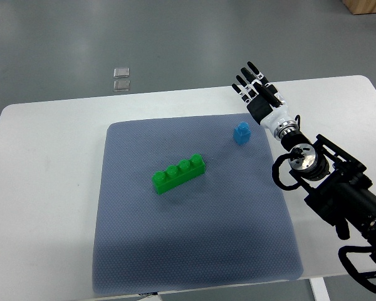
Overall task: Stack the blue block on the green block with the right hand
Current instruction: 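Raise the right hand and open its fingers above the mat, then move the right hand over the small blue block and lower it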
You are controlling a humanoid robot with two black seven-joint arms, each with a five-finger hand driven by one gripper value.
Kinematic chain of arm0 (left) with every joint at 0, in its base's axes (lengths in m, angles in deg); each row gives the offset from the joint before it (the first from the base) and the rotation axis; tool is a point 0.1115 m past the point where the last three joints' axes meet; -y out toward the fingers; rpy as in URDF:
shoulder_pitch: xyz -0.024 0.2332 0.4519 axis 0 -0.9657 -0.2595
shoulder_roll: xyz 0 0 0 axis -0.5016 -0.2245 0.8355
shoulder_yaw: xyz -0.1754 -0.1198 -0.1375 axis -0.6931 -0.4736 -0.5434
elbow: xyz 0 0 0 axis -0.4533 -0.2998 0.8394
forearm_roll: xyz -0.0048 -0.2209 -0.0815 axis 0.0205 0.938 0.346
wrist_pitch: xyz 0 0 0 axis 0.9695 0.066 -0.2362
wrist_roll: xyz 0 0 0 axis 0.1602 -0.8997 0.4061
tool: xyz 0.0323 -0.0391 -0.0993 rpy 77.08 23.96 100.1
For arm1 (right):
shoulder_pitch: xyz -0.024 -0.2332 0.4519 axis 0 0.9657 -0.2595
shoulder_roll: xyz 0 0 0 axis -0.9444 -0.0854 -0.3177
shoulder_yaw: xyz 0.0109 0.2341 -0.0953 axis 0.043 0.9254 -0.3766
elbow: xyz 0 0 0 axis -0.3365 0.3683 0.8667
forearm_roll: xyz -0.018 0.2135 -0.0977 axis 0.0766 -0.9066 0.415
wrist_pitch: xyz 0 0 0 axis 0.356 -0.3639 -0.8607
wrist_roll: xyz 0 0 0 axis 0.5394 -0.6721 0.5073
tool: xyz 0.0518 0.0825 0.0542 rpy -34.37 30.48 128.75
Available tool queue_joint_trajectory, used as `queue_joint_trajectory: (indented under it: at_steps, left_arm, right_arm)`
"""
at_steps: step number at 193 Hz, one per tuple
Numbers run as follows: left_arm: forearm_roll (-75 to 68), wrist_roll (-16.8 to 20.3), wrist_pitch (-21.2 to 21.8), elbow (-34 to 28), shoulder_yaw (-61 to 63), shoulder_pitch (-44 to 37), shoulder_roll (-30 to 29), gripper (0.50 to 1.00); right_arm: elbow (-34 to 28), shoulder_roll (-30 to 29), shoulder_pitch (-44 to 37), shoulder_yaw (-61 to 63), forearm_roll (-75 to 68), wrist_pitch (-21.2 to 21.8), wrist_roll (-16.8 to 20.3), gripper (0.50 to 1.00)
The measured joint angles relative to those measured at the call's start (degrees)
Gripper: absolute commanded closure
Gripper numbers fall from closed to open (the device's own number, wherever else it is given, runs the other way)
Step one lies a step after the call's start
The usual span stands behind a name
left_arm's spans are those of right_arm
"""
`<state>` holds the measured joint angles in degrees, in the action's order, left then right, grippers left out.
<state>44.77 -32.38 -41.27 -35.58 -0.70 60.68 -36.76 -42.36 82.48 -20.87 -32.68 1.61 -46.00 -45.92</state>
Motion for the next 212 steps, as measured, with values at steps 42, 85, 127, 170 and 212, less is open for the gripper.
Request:
queue_joint_trajectory:
  at_steps: [42,85,127,170,212]
  left_arm:
    - [0.0,-0.6,0.0,0.1,0.0,0.0,0.0,0.500]
    - [0.0,-0.6,0.0,0.2,0.0,0.0,0.0,0.500]
    - [0.0,-0.5,0.0,0.3,0.1,0.0,0.0,0.500]
    - [0.0,-0.5,-0.1,0.7,0.4,0.0,0.0,0.500]
    - [-0.1,-0.5,-0.2,0.9,0.6,0.3,0.0,0.500]
  right_arm:
    - [0.0,0.0,-0.1,0.0,0.0,0.1,0.0,0.576]
    - [0.0,0.0,-0.7,-1.6,0.0,0.4,0.1,0.576]
    - [-0.1,1.6,-5.2,-8.4,5.0,1.6,0.8,0.576]
    - [-1.3,9.1,-15.1,-22.1,21.3,9.0,4.5,0.576]
    - [-9.2,17.3,-26.0,-34.2,38.9,18.6,6.9,0.576]
